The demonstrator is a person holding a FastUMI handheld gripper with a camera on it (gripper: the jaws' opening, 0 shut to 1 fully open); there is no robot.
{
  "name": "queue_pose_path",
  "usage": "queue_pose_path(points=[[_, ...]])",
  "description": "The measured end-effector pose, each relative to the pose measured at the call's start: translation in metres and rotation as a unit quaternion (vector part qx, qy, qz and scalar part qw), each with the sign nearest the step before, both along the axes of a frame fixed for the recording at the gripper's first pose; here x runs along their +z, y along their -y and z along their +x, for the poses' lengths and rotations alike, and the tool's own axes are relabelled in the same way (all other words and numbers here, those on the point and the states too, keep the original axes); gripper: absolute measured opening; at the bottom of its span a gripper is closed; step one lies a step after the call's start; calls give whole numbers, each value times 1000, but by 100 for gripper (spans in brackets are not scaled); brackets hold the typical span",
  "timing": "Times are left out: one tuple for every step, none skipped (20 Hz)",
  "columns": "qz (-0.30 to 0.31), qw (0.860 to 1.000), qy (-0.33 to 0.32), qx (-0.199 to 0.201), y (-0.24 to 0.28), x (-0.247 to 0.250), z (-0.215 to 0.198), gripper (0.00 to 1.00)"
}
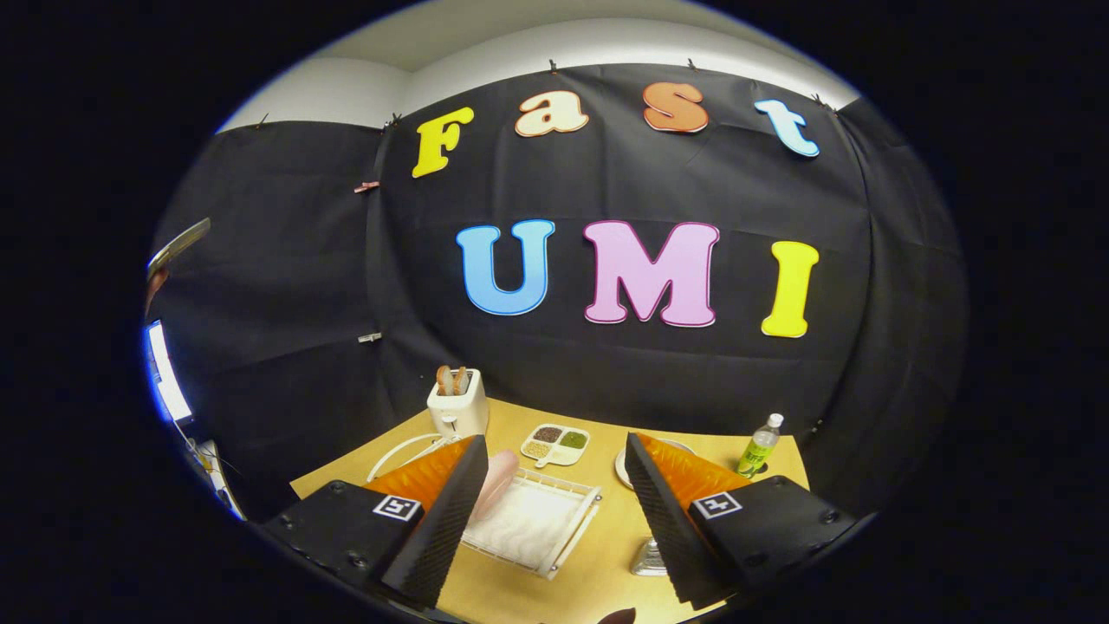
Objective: Take the plate from the dish rack, then take the spoon from the basket and place it into the plate.
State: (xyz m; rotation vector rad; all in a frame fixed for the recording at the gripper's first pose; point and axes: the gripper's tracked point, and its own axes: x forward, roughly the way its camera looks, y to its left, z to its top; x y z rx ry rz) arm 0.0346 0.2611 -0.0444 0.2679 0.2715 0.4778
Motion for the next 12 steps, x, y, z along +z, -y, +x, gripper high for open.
queue_pose_path(points=[[-4, 1000, -8, 6, -15, -6, 3, 97], [-7, 1000, -15, 11, -29, -10, 5, 98], [-9, 1000, -24, 17, -44, -17, 8, 98], [-13, 999, -38, 22, -60, -24, 11, 98], [-15, 998, -54, 28, -75, -33, 13, 98], [-17, 997, -71, 30, -87, -44, 15, 97], [-18, 995, -91, 32, -99, -55, 17, 98], [-16, 993, -110, 34, -111, -64, 19, 98], [-14, 991, -129, 35, -123, -74, 22, 98], [-11, 989, -146, 35, -134, -83, 24, 98], [-11, 986, -161, 35, -143, -93, 27, 98], [-15, 984, -177, 33, -154, -106, 31, 98]])
